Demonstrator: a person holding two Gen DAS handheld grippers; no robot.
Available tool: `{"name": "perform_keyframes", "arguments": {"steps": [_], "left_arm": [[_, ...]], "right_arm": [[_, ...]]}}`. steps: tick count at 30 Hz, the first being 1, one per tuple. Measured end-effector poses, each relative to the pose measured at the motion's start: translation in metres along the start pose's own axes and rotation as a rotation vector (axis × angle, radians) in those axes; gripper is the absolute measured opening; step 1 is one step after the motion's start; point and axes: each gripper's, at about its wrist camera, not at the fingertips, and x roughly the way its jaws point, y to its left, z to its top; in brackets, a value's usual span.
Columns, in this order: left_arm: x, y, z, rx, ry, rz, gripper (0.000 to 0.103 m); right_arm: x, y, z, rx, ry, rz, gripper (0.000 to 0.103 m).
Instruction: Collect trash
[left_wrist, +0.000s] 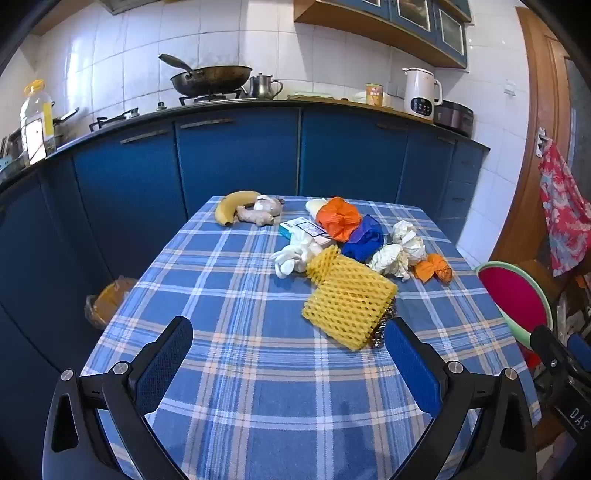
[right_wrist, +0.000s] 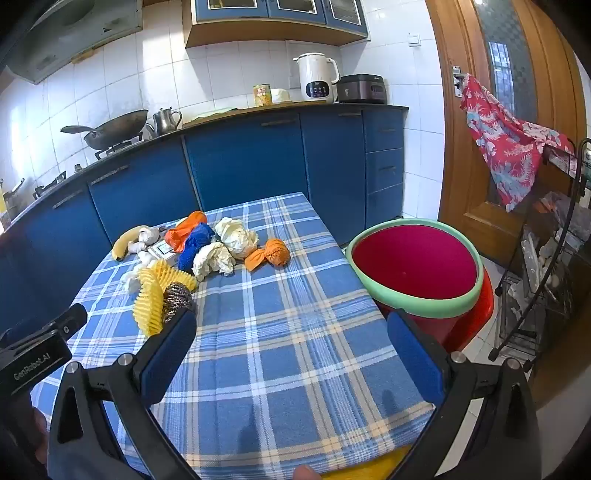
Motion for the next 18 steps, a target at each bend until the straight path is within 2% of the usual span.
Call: {"name": "perform_keyframes", "arguments": {"steps": [18], "left_arm": [[0.0007,0.0036,-0.0002,-0.028,0.012,-0.013,0.103]], "right_arm": [[0.0014,-0.0003,-0.0002,0.001,0.005,0.0,0.101]]}}
